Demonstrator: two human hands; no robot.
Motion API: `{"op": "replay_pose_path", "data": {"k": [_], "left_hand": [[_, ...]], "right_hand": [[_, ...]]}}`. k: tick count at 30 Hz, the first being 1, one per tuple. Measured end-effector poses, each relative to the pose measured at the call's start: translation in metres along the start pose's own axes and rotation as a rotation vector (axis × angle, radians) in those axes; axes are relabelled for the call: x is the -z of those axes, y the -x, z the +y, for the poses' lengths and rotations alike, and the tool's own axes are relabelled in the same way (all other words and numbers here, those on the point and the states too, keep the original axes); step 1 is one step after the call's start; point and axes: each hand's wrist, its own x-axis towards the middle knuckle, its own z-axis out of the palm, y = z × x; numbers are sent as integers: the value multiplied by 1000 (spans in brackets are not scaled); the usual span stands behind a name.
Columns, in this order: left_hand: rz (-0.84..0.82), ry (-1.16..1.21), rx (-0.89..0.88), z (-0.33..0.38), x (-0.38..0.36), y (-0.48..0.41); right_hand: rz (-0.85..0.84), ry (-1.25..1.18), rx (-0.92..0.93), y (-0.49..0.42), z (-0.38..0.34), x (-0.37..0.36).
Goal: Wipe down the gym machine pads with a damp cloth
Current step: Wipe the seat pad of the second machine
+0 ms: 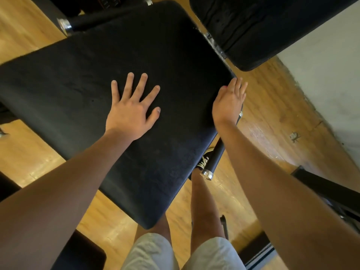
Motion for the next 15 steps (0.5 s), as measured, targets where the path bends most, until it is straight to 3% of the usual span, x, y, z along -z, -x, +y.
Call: {"op": "replay_pose_path", "data": {"k": [5,15], "left_hand": [[-4,-1,-12,0,0,-2],[-7,-14,-17,-3,-1,0]], "right_hand": [[-1,12,-59,1,-4,-2],[-3,-46,-109,125,-23,-17]]}}
